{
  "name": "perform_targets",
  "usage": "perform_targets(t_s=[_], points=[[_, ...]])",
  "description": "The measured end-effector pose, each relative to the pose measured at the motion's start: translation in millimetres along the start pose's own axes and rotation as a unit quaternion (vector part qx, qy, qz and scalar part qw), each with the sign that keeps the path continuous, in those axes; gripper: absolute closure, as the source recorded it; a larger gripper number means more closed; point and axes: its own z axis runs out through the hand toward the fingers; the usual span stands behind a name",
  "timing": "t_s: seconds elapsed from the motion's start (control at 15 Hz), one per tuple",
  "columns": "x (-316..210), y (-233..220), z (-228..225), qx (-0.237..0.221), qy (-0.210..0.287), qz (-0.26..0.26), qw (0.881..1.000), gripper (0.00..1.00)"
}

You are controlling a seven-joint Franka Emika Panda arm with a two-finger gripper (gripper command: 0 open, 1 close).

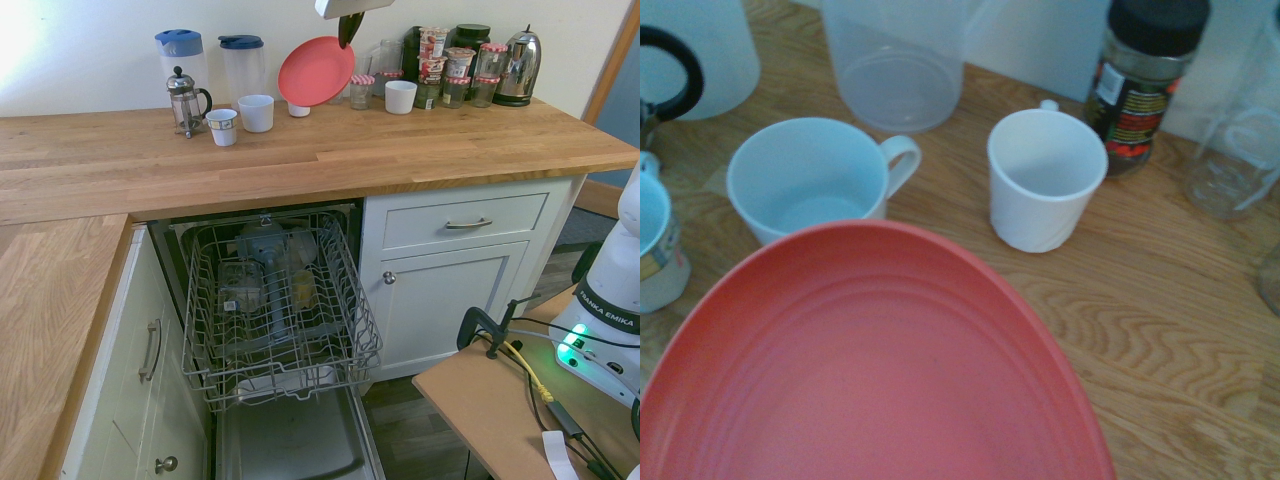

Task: Put the plate in the dishwasher

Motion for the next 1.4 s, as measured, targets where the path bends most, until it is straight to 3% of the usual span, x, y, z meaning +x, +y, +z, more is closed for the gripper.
perform_targets(t_s=[0.33, 0.6, 0.93, 1.27, 1.4], points=[[-16, -13, -3, -0.034, 0.037, -0.081, 0.995, 1.0], [-94, -44, -2, 0.004, 0.072, -0.194, 0.978, 1.0], [-209, -68, -66, 0.077, 0.104, -0.319, 0.939, 1.0], [-299, -80, -70, 0.077, 0.153, -0.432, 0.885, 1.0], [-318, -87, -59, 0.056, 0.183, -0.442, 0.876, 1.0]])
